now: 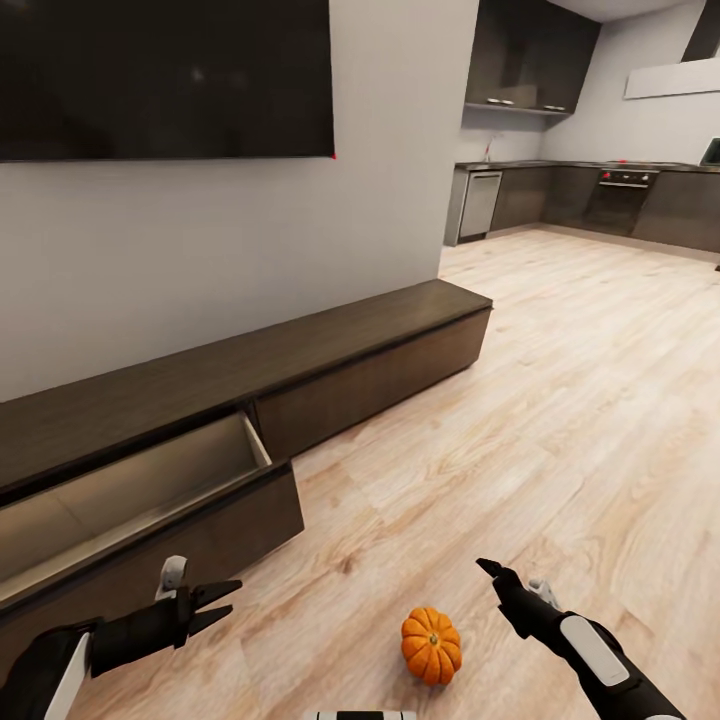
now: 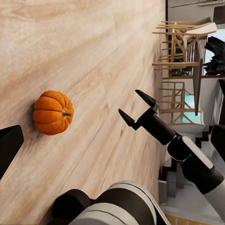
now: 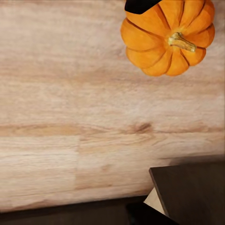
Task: Place each of the two pumpkins and all three candles from the living room inside a cabinet in the living room (use any cabinet), then make sure every cabinet is closed, and position the cauldron so it is next to a table in the living room.
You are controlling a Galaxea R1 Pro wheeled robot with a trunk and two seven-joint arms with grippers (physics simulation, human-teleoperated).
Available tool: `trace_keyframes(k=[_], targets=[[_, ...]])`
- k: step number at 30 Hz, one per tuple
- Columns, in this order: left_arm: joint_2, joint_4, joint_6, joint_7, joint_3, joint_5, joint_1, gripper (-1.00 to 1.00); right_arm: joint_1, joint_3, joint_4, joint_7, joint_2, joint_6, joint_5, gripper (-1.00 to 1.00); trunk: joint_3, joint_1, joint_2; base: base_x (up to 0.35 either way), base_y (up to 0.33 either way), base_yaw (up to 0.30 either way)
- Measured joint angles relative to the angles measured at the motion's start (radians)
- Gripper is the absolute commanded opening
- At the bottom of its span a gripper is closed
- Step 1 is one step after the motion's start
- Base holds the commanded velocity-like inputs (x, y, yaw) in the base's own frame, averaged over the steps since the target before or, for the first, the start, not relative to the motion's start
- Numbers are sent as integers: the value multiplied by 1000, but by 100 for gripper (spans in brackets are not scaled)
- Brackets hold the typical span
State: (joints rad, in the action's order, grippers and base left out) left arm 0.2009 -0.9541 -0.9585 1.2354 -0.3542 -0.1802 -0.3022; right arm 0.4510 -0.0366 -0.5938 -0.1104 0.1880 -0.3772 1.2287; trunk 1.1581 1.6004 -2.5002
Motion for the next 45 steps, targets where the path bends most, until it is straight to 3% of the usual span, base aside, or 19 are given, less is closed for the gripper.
trace_keyframes(k=[7,14,30,35,39,45], targets=[[0,-7,-2,1,-2,-3,0,100,0,-2,0,-1,-3,-1,-1,100,0,0,0,2,-2,0],[0,-8,-6,2,-1,-4,0,100,-1,-5,-3,-2,-21,-2,-2,100,27,3,-2,0,0,0],[2,-8,-11,3,-1,-5,0,100,-15,-3,-1,-3,-22,3,-8,100,89,10,-5,0,0,0],[-25,-8,-5,10,3,-1,2,100,-14,-7,-3,9,-50,3,0,100,89,10,-5,0,0,0],[-31,-8,-5,10,2,-1,2,100,-15,-6,-3,4,-71,3,0,100,89,10,-5,0,0,0],[-34,-8,-6,13,2,-1,2,100,-14,-6,-3,3,-76,3,0,100,89,10,-5,0,0,0]])
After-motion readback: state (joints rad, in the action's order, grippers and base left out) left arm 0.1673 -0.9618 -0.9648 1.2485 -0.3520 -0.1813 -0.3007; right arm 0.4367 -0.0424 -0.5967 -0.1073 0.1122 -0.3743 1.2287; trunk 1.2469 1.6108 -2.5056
